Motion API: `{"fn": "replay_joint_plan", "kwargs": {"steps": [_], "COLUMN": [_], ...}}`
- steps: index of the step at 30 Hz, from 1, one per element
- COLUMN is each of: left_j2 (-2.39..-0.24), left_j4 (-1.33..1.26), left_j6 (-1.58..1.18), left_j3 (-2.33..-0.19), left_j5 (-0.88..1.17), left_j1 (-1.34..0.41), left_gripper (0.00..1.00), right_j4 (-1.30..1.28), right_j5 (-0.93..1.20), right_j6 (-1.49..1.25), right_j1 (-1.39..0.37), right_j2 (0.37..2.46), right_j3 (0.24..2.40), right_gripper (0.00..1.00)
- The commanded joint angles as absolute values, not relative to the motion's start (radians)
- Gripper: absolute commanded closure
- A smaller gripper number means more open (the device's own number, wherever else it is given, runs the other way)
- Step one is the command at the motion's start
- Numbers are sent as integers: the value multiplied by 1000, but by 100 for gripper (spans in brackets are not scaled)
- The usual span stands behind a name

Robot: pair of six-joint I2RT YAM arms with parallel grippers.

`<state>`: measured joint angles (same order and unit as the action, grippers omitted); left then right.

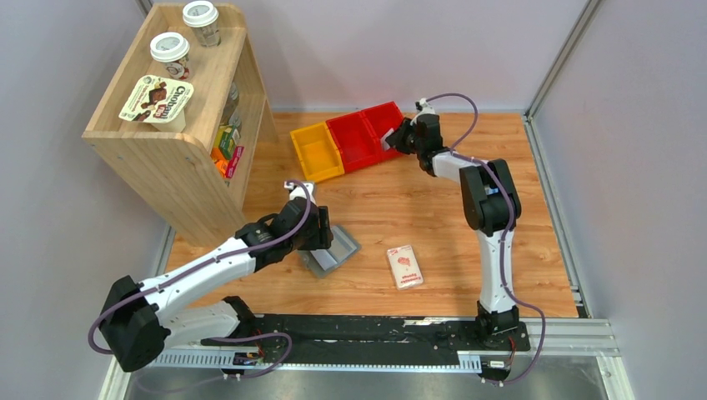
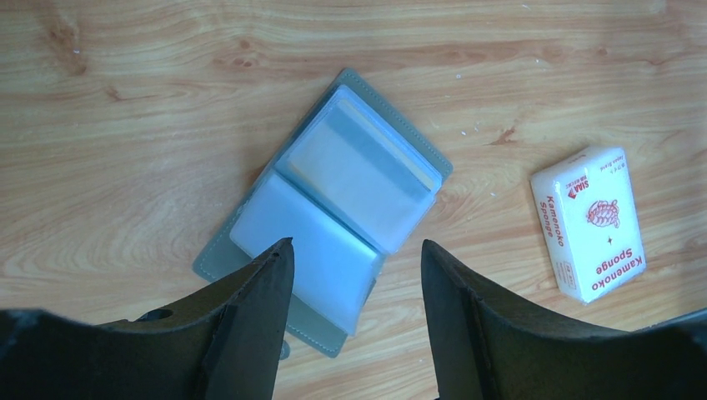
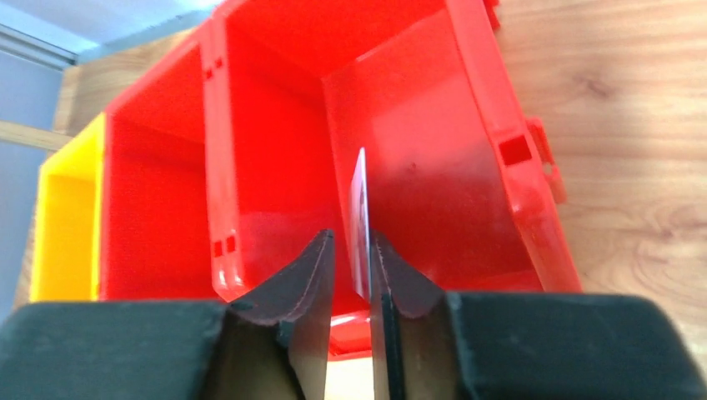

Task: Take the credit cards out of the card holder
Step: Place the credit card in the storage box.

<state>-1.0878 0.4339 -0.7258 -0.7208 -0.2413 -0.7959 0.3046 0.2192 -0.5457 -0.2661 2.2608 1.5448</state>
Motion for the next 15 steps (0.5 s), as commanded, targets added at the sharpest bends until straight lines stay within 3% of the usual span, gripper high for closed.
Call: {"fn": "replay_joint_plan", "kwargs": {"steps": [1,8,15], "left_j2": [-1042,-1046,-1115], "left_j4": [474,500,492], "left_j6": [-755,-773,-824], "left_j3": [-733,-738,-749], "left_j5": [-253,-256,-230], "left_j1": [-790,-790,-790], "left_gripper": [35,35,40], "right_j4": [235,80,-80], "right_j5": [105,-38,-34], "right_j6": [-476,-404,-414], "right_j1": [-271,-288,-389], "right_j2": [2166,1947,1741], "right_j3": [1553,1479,1307], "right_gripper": [73,45,43]}}
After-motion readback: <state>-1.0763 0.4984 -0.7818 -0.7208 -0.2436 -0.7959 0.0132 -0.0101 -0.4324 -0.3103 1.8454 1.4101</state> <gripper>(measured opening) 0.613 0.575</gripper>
